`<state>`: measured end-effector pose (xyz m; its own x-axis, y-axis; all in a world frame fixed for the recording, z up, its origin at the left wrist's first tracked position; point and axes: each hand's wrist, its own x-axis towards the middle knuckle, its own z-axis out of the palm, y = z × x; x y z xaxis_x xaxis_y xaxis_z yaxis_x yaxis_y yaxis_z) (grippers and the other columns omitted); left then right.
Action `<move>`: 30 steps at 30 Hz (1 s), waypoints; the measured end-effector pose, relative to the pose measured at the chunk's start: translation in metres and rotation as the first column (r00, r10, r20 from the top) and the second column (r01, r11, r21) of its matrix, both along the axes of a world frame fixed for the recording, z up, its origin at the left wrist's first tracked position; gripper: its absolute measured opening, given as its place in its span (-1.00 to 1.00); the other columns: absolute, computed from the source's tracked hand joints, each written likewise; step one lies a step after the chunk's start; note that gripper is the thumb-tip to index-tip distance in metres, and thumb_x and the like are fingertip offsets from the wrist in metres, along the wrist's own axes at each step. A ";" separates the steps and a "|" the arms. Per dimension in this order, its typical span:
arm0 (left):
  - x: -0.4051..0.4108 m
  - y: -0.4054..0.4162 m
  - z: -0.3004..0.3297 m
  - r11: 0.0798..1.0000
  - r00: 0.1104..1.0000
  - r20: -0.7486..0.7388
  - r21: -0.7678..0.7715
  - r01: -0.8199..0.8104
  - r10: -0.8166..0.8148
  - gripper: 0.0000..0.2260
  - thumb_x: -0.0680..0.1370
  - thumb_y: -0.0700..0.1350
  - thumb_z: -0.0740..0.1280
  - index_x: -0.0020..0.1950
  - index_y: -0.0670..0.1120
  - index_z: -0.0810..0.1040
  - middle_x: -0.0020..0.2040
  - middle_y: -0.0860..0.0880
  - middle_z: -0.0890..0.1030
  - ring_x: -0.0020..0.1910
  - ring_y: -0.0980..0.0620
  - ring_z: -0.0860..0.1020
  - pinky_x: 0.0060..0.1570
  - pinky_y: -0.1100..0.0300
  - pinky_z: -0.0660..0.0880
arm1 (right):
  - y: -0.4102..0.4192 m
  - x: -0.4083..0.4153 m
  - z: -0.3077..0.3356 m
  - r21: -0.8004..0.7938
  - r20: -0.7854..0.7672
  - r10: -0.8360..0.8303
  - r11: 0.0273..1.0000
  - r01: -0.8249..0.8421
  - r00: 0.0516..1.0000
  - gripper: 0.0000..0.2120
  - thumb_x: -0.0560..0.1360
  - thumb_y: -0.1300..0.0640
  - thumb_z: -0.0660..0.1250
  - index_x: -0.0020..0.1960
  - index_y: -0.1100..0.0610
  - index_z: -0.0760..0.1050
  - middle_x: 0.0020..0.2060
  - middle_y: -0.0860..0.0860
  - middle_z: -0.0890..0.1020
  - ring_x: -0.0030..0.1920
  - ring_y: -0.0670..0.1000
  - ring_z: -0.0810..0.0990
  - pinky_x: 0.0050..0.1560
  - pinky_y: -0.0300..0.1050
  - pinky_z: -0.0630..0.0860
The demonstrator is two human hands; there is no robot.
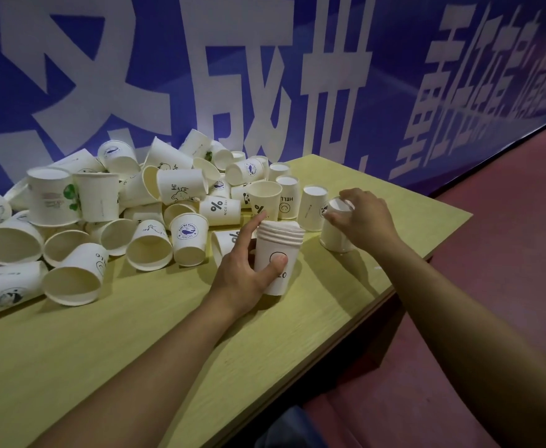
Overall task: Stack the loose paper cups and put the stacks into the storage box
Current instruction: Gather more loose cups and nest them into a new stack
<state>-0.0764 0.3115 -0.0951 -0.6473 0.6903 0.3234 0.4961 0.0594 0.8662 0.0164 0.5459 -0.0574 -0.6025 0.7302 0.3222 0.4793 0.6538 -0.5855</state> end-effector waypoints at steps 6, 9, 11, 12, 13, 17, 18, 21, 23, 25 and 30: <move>-0.001 0.000 0.000 0.999 0.999 -0.013 -0.009 -0.035 0.035 -0.35 0.42 0.27 0.39 0.31 0.69 0.07 0.34 0.16 0.55 0.18 0.35 0.54 0.00 0.48 0.49 | -0.001 0.007 0.041 0.120 -0.409 0.031 0.993 0.020 0.912 -0.46 0.47 -0.15 0.43 0.38 0.01 0.45 0.29 0.01 0.54 0.24 0.08 0.49 0.21 0.07 0.52; 0.000 -0.002 0.001 0.999 0.999 0.002 0.001 -0.037 0.037 -0.35 0.45 0.22 0.40 0.35 0.63 0.09 0.33 0.21 0.51 0.16 0.47 0.49 -0.04 0.54 0.46 | 0.002 -0.009 0.054 0.146 -0.490 0.048 0.989 0.028 0.870 -0.45 0.48 -0.15 0.42 0.40 0.01 0.44 0.30 0.01 0.53 0.25 0.07 0.47 0.21 -0.02 0.48; 0.000 -0.003 0.002 0.999 1.000 0.004 0.015 -0.031 0.031 -0.35 0.43 0.25 0.40 0.39 0.57 0.11 0.26 0.32 0.49 0.12 0.50 0.48 -0.05 0.54 0.44 | 0.002 -0.025 0.055 0.141 -0.444 0.054 0.990 0.010 0.895 -0.46 0.49 -0.13 0.43 0.41 0.02 0.44 0.31 0.02 0.52 0.26 0.08 0.46 0.23 -0.02 0.46; 0.000 -0.004 0.002 0.999 1.000 0.006 0.021 -0.031 0.031 -0.34 0.41 0.28 0.39 0.39 0.57 0.11 0.24 0.36 0.49 0.12 0.50 0.49 -0.04 0.54 0.45 | 0.003 -0.035 0.053 0.132 -0.401 0.058 0.991 -0.005 0.914 -0.46 0.49 -0.12 0.43 0.41 0.02 0.45 0.32 0.02 0.52 0.27 0.09 0.45 0.25 0.02 0.46; 0.000 -0.004 0.002 0.999 0.999 0.006 0.024 -0.035 0.035 -0.34 0.38 0.31 0.38 0.38 0.59 0.11 0.23 0.37 0.49 0.12 0.48 0.50 -0.03 0.52 0.45 | 0.004 -0.043 0.051 0.116 -0.342 0.057 0.993 -0.018 0.938 -0.46 0.49 -0.11 0.44 0.41 0.02 0.45 0.32 0.03 0.52 0.29 0.11 0.43 0.28 0.05 0.46; -0.003 -0.007 0.003 0.998 0.998 -0.003 0.025 -0.064 0.064 -0.34 0.37 0.32 0.37 0.35 0.64 0.09 0.28 0.30 0.51 0.13 0.43 0.51 -0.01 0.52 0.45 | 0.009 -0.067 0.027 0.036 0.012 0.064 0.997 -0.064 0.998 -0.44 0.49 -0.12 0.43 0.42 0.05 0.45 0.32 0.07 0.54 0.27 0.17 0.47 0.29 0.15 0.47; -0.003 -0.007 0.003 0.998 0.998 0.000 0.021 -0.063 0.063 -0.34 0.39 0.30 0.38 0.35 0.63 0.09 0.28 0.29 0.51 0.13 0.44 0.51 -0.02 0.53 0.44 | 0.010 -0.069 0.019 0.005 0.061 0.064 0.998 -0.064 0.996 -0.43 0.48 -0.12 0.43 0.43 0.05 0.44 0.32 0.08 0.53 0.25 0.18 0.48 0.27 0.15 0.49; -0.001 -0.008 0.004 0.998 0.999 0.004 0.014 -0.054 0.054 -0.35 0.43 0.22 0.40 0.38 0.57 0.10 0.27 0.29 0.49 0.11 0.48 0.49 -0.05 0.55 0.44 | 0.009 -0.070 0.007 -0.023 0.054 0.051 0.999 -0.050 0.997 -0.41 0.48 -0.12 0.44 0.45 0.02 0.41 0.34 0.08 0.51 0.25 0.19 0.46 0.25 0.13 0.49; 0.000 -0.008 0.004 0.999 0.999 0.007 0.015 -0.046 0.046 -0.33 0.43 0.22 0.40 0.41 0.52 0.11 0.25 0.31 0.49 0.10 0.48 0.50 -0.05 0.54 0.44 | 0.010 -0.068 0.008 -0.039 0.039 0.057 0.998 -0.055 0.998 -0.41 0.47 -0.10 0.47 0.43 0.03 0.42 0.33 0.06 0.52 0.23 0.17 0.49 0.19 0.09 0.53; 0.001 -0.008 0.003 0.999 0.999 0.012 0.018 -0.035 0.034 -0.33 0.44 0.20 0.40 0.41 0.52 0.11 0.22 0.37 0.48 0.09 0.49 0.51 -0.05 0.54 0.45 | 0.011 -0.063 0.012 -0.075 -0.057 0.042 0.996 -0.046 0.998 -0.42 0.45 -0.10 0.49 0.40 0.04 0.45 0.31 0.05 0.54 0.20 0.13 0.53 0.13 0.04 0.57; 0.001 -0.009 0.004 0.999 0.999 0.014 0.025 -0.043 0.043 -0.35 0.37 0.33 0.37 0.34 0.64 0.09 0.24 0.38 0.48 0.14 0.44 0.50 -0.04 0.53 0.45 | 0.008 -0.055 0.038 -0.015 -0.438 0.018 1.000 -0.027 0.899 -0.47 0.48 -0.09 0.46 0.39 0.02 0.45 0.31 0.03 0.52 0.25 0.06 0.49 0.26 0.02 0.49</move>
<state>-0.0750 0.3024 -0.0915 -0.6808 0.6531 0.3315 0.4815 0.0582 0.8745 -0.0383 0.5538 -0.0198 -0.4204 0.7274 0.5424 0.1566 0.6470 -0.7463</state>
